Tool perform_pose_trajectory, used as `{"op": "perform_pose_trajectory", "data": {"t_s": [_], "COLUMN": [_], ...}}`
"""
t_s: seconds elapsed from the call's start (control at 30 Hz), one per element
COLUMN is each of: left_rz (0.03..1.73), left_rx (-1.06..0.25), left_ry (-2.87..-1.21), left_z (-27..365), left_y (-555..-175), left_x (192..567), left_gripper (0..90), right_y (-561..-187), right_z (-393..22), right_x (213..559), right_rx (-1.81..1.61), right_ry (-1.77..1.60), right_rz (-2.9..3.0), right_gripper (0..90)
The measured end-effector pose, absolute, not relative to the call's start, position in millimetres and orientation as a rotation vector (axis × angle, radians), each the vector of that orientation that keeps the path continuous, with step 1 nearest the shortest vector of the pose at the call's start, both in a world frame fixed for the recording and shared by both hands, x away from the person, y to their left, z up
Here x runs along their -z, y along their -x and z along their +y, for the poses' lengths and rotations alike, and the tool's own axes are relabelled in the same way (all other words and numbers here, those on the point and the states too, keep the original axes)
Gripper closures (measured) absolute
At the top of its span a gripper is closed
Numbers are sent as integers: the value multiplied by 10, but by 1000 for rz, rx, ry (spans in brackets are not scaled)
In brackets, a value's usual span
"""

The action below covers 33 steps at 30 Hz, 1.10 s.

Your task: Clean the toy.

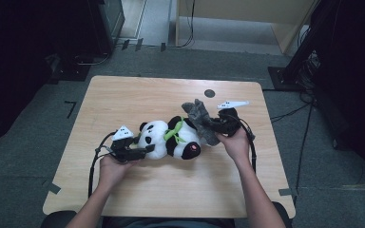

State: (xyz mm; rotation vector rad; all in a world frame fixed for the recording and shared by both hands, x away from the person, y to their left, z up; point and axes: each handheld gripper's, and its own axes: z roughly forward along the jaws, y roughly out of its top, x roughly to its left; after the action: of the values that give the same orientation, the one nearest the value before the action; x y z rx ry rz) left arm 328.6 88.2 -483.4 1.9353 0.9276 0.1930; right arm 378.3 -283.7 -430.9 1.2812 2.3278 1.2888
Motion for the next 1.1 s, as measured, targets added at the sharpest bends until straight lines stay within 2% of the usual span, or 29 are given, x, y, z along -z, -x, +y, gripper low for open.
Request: {"op": "perform_pose_trajectory", "data": {"t_s": [0.2,0.43,0.53,0.63,0.93,1.1], "left_rz": [910,906,899,895,888,922], "left_rx": [-205,-194,-201,-199,-183,-153], "left_ry": [-1933,-1922,-1918,-1915,-1903,-1909], "left_z": [872,874,869,865,852,826], "left_y": [-3291,-3302,-3298,-3298,-3313,-3379], "left_x": [4838,4843,4846,4849,4873,4936], "left_gripper": [328,257,219,178,109,11], "right_y": [-3761,-3621,-3555,-3492,-3503,-3568], "right_z": [-2949,-3083,-3026,-2800,-2307,-2197], "right_x": [4327,4004,3859,3779,3967,4185], "right_rx": [-1251,-1364,-1425,-1457,-1380,-1304], "right_ry": [-1335,-1297,-1243,-1126,-996,-989], "right_rz": [2306,2184,2184,2243,2439,2523], "right_gripper": [810,810,809,800,800,794]}}
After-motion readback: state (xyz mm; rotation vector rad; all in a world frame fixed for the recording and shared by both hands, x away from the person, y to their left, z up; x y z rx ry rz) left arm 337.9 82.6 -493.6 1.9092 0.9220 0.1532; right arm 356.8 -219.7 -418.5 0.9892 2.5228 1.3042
